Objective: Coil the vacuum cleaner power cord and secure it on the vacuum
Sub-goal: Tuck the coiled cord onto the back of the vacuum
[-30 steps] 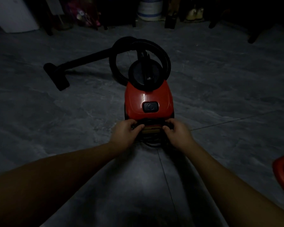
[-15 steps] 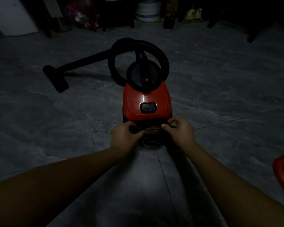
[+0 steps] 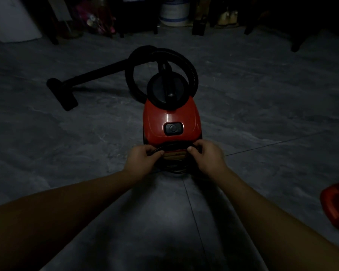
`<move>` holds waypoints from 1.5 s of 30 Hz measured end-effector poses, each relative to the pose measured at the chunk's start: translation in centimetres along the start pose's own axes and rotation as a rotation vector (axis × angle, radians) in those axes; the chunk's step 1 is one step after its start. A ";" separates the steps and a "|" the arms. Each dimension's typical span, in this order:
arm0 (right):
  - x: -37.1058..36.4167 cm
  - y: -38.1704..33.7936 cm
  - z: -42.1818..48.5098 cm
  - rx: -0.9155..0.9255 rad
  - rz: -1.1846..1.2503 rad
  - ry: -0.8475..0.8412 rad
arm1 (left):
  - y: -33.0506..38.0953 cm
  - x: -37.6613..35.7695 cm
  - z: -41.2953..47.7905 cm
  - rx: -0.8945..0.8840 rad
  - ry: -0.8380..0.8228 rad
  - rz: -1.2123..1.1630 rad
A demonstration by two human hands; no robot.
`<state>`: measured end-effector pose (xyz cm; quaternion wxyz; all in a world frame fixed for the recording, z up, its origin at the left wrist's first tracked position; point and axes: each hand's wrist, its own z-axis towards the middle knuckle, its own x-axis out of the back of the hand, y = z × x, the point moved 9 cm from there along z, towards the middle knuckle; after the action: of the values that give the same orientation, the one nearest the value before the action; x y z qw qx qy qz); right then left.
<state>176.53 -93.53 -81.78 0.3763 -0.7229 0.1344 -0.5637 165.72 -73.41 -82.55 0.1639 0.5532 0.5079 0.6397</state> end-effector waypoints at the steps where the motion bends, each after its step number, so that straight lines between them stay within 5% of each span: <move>1: -0.1 -0.1 -0.1 0.008 0.001 0.005 | -0.1 0.0 0.1 0.011 -0.008 -0.014; 16: -0.4 -0.5 -1.3 0.019 -0.081 0.072 | -1.0 -0.1 -1.1 0.099 0.130 -0.111; 32: 0.4 -0.5 -0.1 -0.009 -0.023 0.064 | -2.1 -0.1 0.5 0.270 -0.176 -0.163; 45: -1.3 2.8 1.2 -0.262 0.342 -0.068 | -1.9 -0.2 -0.1 0.149 0.066 -0.134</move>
<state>177.81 -94.17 -84.78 0.3736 -0.7508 0.3145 -0.4447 165.00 -72.77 -84.20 0.1482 0.5071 0.5950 0.6057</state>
